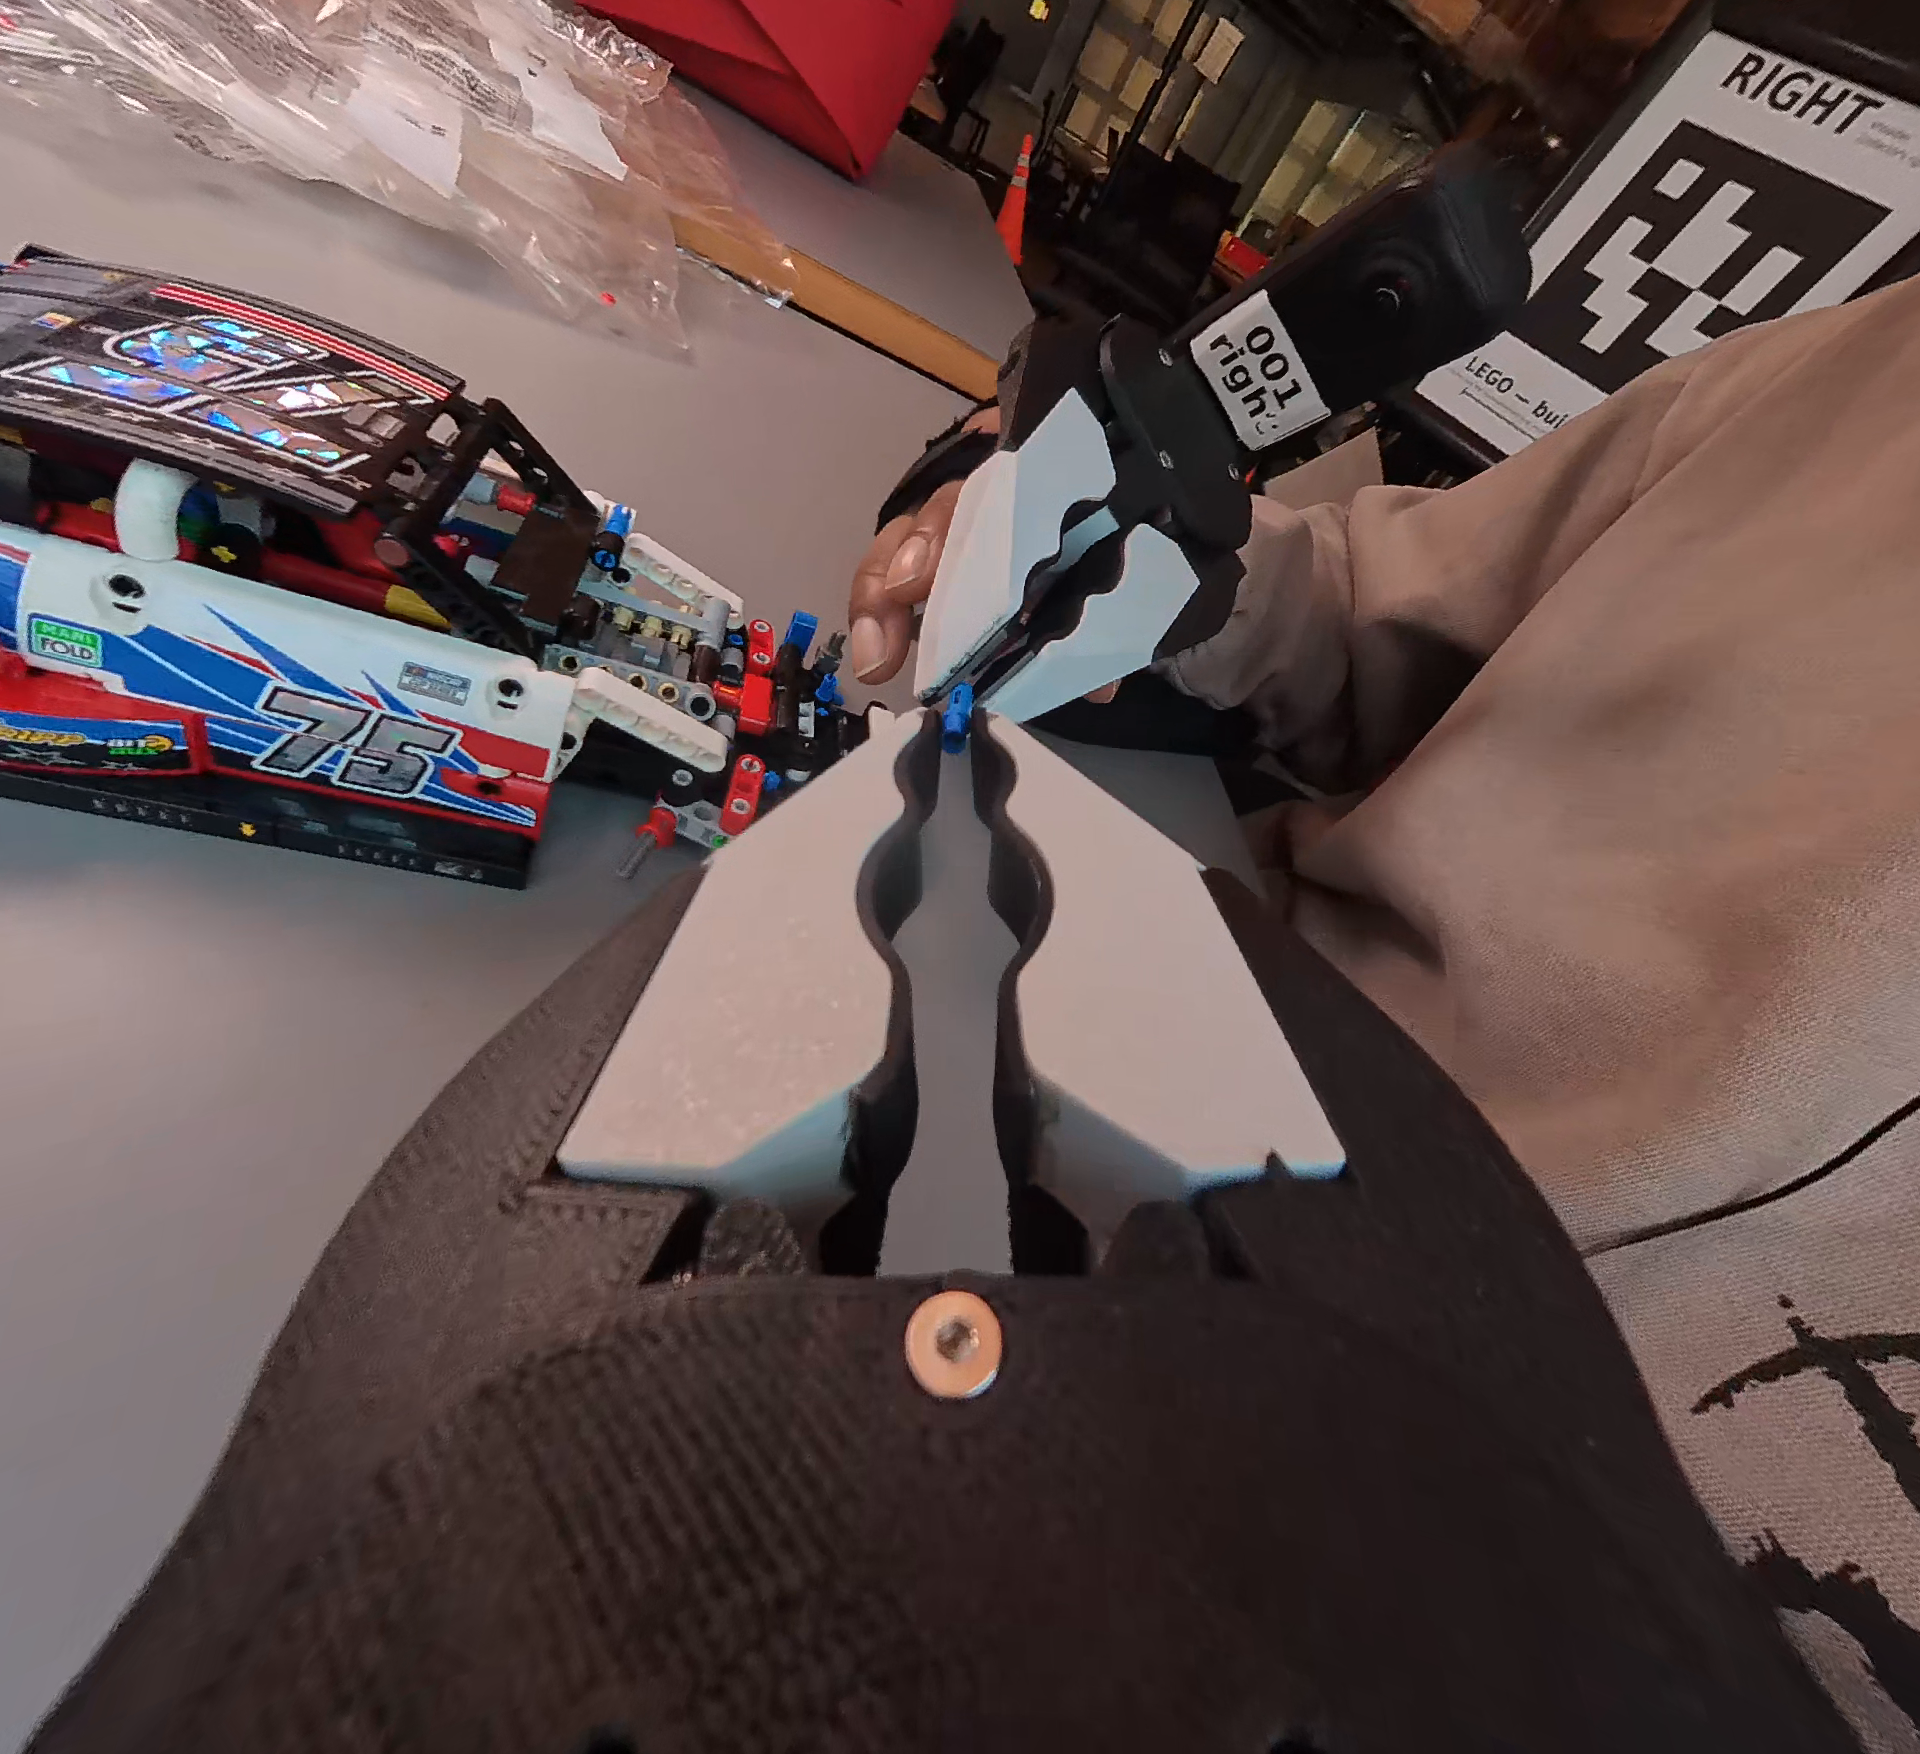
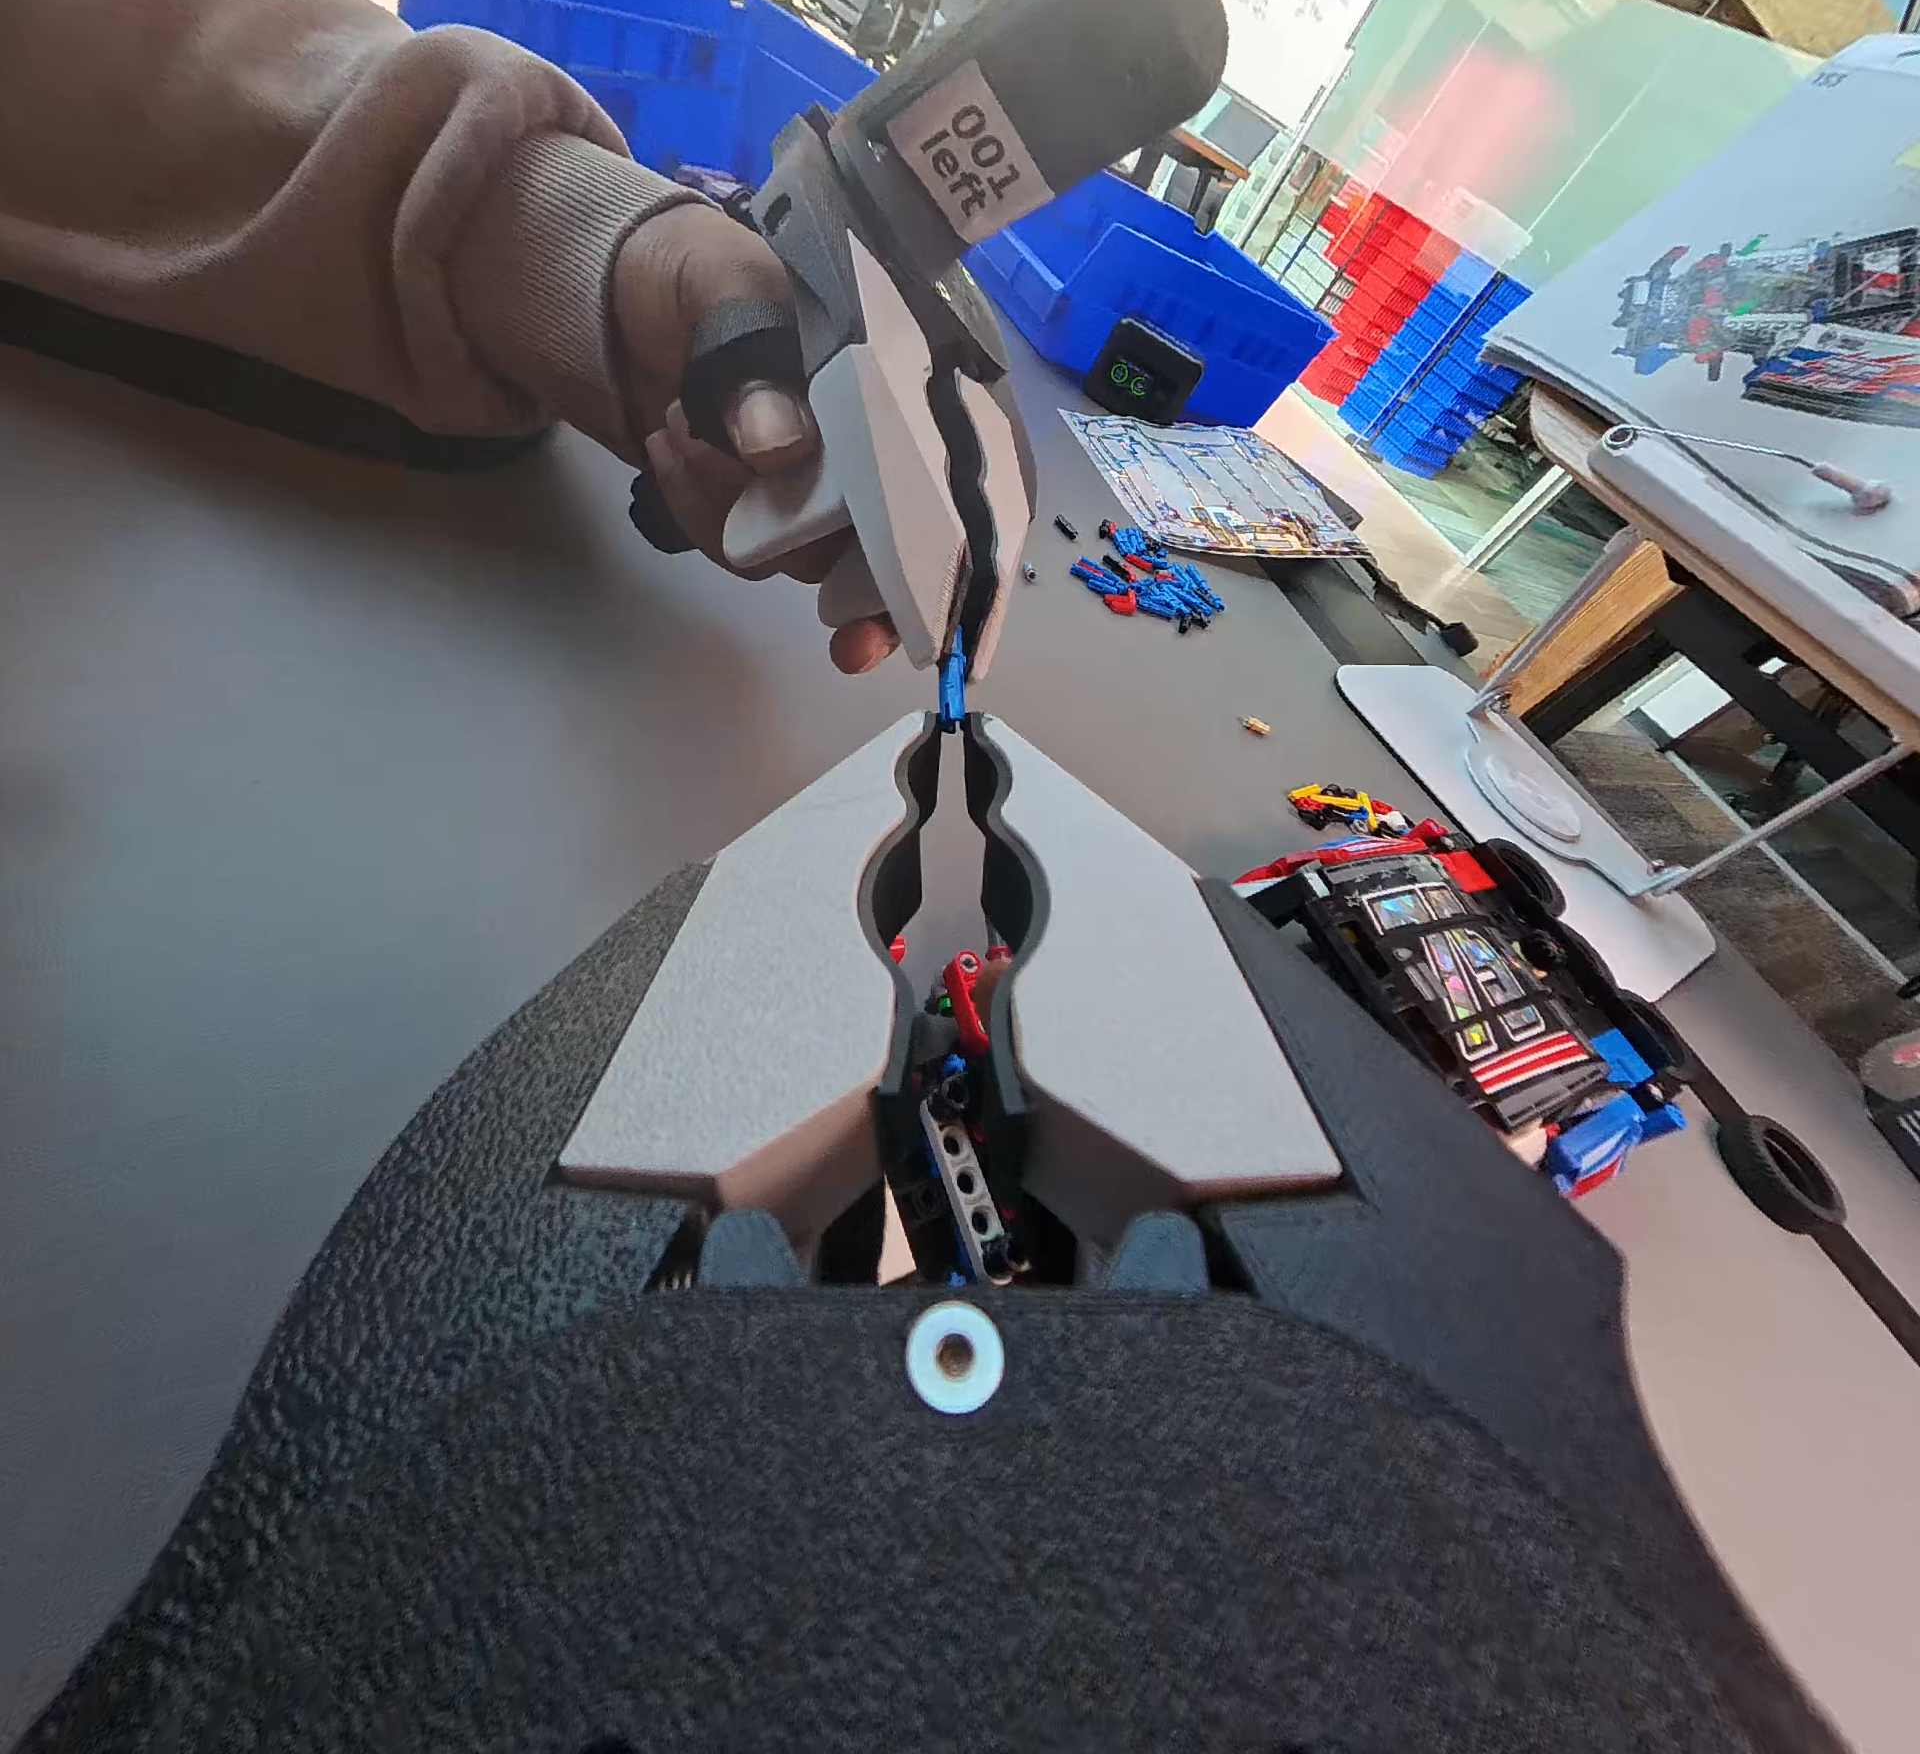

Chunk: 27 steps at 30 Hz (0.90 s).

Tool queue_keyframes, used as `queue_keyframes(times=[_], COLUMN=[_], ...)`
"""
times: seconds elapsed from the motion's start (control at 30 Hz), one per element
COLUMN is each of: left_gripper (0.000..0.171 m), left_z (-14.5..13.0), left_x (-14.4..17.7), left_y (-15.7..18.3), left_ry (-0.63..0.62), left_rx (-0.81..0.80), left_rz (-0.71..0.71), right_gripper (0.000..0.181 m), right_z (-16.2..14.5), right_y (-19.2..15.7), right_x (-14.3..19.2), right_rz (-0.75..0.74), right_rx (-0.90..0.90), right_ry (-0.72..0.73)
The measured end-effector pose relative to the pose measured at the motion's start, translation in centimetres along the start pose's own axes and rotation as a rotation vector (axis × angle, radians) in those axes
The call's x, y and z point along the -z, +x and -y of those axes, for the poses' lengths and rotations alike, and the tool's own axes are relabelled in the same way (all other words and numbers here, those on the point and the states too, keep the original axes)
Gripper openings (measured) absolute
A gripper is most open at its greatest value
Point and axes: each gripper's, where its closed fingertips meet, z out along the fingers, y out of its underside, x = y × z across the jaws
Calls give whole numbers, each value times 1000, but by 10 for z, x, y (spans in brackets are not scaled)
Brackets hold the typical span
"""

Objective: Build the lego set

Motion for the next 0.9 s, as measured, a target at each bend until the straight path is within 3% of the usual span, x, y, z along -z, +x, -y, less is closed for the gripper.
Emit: queue_keyframes(times=[0.13,0.27,0.5,0.73,0.83,0.9], left_gripper=[4,3,4,4,4,4], left_z=[0,2,8,6,5,4], left_x=[4,18,29,39,36,32], left_y=[-23,-53,-61,-51,-44,-38], left_ry=[-5,27,62,59,66,60], left_rx=[-24,-16,-51,-127,-122,-140], left_rz=[145,297,355,365,341,328], right_gripper=[6,15,12,6,6,5], right_z=[-18,-58,-76,-81,-81,-81], right_y=[22,61,65,64,65,66], right_x=[1,15,4,-3,-3,-3], right_rz=[-115,-299,-285,-323,-363,-403], right_rx=[-4,-9,403,574,566,470], right_ry=[-138,-444,-768,-886,-908,-898])
